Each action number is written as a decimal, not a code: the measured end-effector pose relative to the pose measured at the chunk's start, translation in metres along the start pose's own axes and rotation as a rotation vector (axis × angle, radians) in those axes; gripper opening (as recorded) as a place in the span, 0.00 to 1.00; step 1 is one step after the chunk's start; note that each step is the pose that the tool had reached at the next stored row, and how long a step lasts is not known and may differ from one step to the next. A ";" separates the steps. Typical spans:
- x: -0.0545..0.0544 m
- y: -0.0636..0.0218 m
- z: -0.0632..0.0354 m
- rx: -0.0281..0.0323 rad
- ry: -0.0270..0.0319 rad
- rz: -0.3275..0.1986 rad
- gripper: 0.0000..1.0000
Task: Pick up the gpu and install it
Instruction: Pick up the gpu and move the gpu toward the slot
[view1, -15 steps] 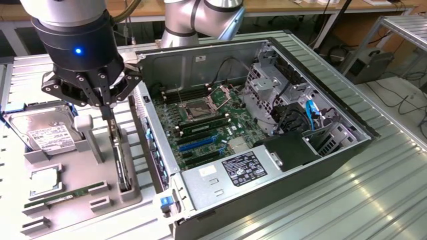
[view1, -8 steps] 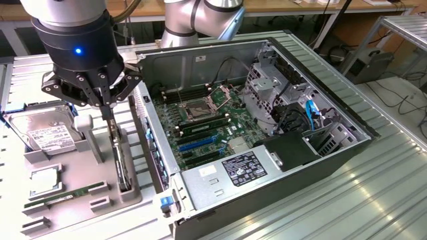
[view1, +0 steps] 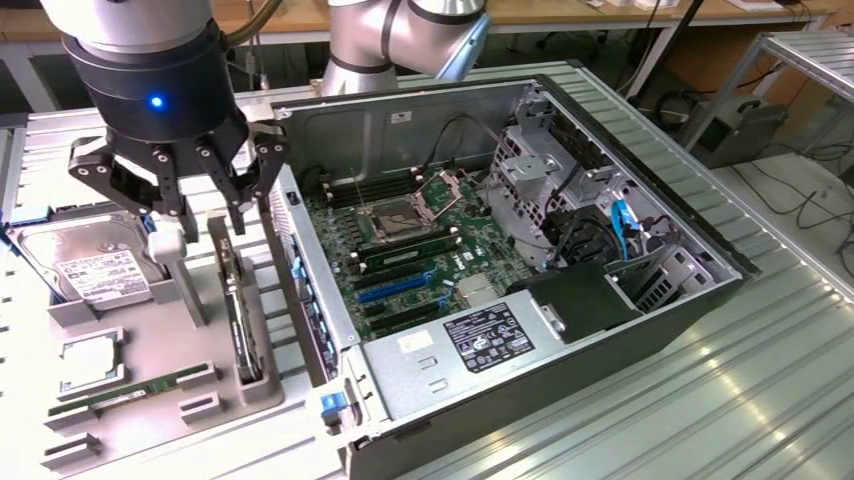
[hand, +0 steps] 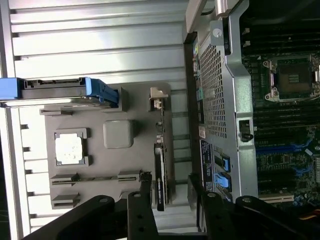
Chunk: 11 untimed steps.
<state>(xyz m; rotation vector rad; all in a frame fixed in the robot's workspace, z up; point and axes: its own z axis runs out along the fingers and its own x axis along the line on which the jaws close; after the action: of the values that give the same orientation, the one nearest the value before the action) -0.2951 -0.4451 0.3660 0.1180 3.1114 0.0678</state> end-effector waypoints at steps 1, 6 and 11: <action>0.000 -0.0008 0.0037 0.0001 -0.0001 0.000 0.42; 0.003 -0.0071 0.0197 0.0001 0.0000 0.000 0.42; 0.004 -0.0113 0.0303 0.0000 -0.0001 0.000 0.42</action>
<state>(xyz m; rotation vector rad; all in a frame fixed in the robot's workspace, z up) -0.2988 -0.4548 0.3351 0.1180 3.1113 0.0677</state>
